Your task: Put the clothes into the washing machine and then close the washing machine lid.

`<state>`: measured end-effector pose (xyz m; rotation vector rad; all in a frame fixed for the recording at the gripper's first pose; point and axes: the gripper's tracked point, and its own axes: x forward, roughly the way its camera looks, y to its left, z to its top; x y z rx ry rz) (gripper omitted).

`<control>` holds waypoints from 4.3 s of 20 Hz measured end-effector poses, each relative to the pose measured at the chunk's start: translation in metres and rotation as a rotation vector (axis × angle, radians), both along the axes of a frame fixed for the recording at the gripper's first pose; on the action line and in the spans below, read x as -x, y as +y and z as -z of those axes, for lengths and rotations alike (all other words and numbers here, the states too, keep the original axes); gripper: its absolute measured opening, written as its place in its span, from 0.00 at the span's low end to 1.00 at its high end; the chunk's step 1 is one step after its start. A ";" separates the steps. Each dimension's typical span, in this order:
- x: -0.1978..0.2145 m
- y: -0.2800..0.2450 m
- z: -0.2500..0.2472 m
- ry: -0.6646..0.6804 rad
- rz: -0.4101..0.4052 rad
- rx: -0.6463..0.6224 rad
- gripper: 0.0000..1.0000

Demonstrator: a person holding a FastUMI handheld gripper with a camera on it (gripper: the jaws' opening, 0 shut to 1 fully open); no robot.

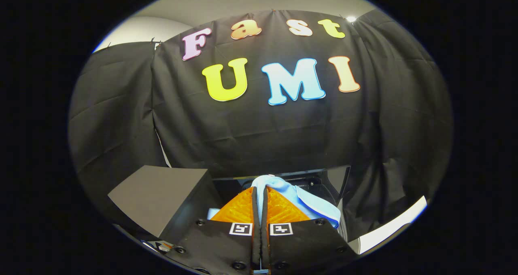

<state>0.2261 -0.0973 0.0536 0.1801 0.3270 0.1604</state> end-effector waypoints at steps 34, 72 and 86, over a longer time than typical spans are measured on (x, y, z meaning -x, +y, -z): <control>0.012 0.025 0.269 0.452 -0.004 0.153 0.05; -0.106 0.017 0.019 -0.249 0.126 0.151 0.97; -0.179 0.009 0.055 -0.129 0.152 0.120 0.97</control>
